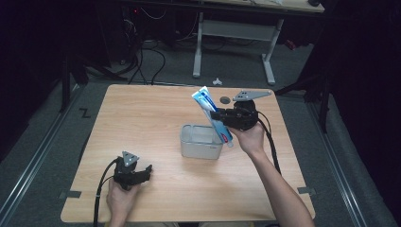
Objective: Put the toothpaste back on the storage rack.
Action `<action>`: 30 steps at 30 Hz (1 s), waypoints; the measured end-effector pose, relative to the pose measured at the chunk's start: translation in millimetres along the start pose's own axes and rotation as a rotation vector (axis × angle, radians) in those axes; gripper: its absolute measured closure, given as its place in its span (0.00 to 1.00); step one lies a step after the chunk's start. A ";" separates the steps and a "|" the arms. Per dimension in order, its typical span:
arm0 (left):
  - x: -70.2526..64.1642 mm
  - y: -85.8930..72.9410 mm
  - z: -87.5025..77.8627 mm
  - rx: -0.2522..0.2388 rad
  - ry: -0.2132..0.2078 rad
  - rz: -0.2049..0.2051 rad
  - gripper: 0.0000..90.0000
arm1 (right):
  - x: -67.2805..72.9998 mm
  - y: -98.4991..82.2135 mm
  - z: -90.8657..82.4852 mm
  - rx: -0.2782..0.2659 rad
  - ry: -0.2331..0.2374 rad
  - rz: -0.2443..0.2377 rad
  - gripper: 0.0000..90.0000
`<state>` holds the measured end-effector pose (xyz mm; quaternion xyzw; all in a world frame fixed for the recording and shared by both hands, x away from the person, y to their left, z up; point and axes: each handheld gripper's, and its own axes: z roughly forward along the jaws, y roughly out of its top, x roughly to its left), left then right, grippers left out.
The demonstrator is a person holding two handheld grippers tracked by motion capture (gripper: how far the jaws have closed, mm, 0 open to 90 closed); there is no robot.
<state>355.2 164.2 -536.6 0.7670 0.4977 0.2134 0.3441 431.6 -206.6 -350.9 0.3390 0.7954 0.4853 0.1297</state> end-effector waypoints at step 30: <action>-0.1 0.0 0.0 0.001 -0.003 0.003 0.28 | 12.2 21.4 51.3 -0.003 0.002 -0.006 0.84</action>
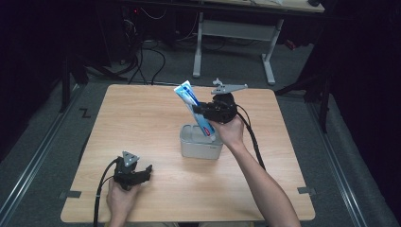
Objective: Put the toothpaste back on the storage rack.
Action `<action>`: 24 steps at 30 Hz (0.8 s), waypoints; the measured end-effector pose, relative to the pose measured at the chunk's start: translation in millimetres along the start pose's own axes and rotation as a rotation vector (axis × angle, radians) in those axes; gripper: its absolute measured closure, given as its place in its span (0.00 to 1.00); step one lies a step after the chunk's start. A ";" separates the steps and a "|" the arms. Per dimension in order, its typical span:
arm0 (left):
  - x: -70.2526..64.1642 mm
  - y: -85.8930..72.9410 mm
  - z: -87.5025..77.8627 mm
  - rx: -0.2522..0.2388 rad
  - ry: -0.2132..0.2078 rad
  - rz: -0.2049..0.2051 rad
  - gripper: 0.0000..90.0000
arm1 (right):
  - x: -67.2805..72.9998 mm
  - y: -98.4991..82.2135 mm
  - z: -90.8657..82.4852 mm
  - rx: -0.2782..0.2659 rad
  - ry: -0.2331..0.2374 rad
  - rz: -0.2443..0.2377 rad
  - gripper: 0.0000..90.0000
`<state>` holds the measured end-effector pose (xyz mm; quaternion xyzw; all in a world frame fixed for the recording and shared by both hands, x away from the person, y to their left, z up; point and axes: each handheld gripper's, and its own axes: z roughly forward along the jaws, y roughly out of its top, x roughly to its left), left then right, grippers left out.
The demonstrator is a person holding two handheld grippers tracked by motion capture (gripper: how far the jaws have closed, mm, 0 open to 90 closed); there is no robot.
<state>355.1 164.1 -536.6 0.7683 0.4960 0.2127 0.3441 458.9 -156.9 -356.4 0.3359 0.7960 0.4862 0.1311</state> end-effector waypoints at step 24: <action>0.0 0.0 0.1 -0.002 0.001 0.001 0.28 | -0.2 -11.5 21.3 0.053 -0.018 -0.012 0.84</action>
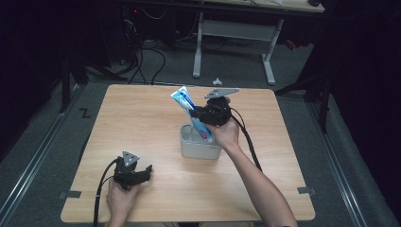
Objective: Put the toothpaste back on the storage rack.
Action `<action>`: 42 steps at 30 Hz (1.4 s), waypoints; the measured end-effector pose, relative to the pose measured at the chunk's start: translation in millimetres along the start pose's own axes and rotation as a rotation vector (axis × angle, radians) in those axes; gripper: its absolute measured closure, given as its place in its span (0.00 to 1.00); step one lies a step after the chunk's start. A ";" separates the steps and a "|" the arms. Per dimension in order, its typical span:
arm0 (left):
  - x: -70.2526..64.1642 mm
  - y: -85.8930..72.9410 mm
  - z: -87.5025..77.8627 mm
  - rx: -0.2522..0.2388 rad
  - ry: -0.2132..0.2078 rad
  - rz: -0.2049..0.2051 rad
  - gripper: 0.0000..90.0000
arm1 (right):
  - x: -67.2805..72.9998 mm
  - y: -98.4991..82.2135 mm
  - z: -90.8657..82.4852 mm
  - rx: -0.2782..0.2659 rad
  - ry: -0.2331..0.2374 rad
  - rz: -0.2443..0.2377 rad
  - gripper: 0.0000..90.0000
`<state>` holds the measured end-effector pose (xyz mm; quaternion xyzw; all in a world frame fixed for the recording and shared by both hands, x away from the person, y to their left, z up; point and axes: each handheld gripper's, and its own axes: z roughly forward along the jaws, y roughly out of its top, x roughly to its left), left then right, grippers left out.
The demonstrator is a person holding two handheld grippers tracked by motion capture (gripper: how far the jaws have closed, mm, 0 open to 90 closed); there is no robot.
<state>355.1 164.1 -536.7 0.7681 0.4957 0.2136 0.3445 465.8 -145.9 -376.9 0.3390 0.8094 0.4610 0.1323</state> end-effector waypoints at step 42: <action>0.1 0.2 0.1 0.000 -0.003 -0.001 0.28 | 2.8 -19.6 8.4 0.074 -0.012 -0.025 0.84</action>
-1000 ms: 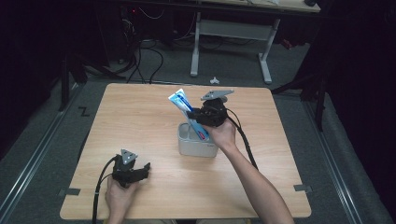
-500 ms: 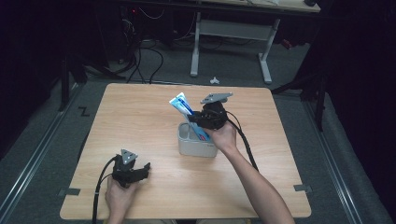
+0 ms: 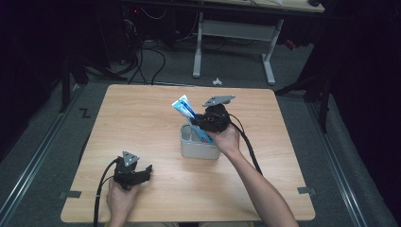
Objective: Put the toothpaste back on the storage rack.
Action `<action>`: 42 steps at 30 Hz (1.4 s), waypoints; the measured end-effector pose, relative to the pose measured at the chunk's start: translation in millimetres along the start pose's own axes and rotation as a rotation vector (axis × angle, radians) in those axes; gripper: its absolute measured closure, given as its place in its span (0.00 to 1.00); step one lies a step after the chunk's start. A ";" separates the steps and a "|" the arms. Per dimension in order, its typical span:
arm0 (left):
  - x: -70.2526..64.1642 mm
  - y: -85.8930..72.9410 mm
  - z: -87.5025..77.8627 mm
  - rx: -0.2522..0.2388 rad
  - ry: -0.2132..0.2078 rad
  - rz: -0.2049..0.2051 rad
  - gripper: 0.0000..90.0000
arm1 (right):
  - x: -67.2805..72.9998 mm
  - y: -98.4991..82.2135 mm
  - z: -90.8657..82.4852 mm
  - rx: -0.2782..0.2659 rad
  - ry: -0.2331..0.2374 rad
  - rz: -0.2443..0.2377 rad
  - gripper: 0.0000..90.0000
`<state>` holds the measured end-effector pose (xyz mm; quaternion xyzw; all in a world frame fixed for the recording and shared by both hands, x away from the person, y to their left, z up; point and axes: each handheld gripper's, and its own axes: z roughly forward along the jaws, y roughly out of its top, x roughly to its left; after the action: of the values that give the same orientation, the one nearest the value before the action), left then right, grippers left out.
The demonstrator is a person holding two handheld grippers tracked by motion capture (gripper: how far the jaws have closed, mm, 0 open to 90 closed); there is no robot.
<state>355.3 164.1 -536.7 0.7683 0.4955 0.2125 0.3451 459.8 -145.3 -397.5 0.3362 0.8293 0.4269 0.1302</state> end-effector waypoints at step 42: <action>-0.1 0.4 0.6 -0.002 0.002 0.000 0.29 | -5.2 -20.5 -2.9 0.053 -0.021 -0.020 0.83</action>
<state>355.9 163.7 -536.8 0.7678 0.4957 0.2135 0.3453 453.0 -158.9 -412.4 0.3358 0.8422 0.3999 0.1342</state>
